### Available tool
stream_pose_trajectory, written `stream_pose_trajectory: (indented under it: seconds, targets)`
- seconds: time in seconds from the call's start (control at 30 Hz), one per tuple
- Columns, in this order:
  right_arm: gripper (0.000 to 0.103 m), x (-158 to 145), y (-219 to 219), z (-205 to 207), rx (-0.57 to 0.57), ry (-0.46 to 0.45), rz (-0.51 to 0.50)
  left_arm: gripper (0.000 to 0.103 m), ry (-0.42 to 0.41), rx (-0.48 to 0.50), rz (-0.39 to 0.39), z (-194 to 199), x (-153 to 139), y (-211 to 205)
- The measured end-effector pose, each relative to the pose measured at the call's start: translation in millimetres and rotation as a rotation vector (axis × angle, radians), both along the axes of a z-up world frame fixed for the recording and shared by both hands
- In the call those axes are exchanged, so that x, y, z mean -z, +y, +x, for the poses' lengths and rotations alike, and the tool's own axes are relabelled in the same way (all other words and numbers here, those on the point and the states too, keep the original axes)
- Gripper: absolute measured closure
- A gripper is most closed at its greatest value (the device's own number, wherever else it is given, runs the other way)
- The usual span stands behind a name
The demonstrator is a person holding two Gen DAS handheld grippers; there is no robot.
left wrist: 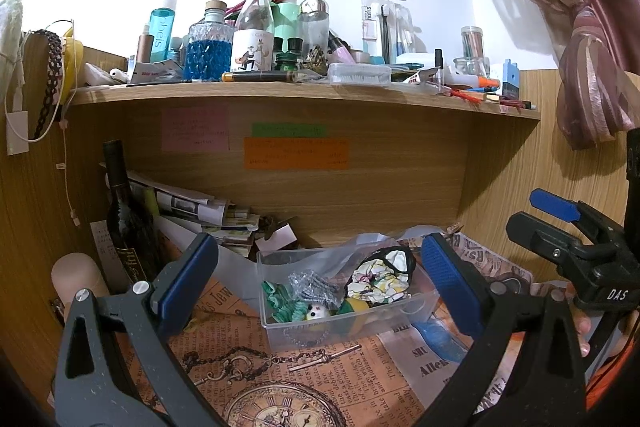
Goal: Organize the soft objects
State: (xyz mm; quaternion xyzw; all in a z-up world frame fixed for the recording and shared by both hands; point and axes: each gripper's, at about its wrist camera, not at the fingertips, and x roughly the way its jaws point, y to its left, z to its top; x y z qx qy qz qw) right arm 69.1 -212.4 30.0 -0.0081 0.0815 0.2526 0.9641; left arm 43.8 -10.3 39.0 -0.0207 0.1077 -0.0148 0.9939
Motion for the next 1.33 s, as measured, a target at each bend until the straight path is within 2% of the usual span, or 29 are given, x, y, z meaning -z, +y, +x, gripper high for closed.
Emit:
stream_pose_trajectory:
  seconds: [1.33]
  targets:
    - [0.000,8.6,6.1,0.2,0.024,0.027,0.006,0.000,0.014,0.044,0.007,0.9,1.7,-1.7]
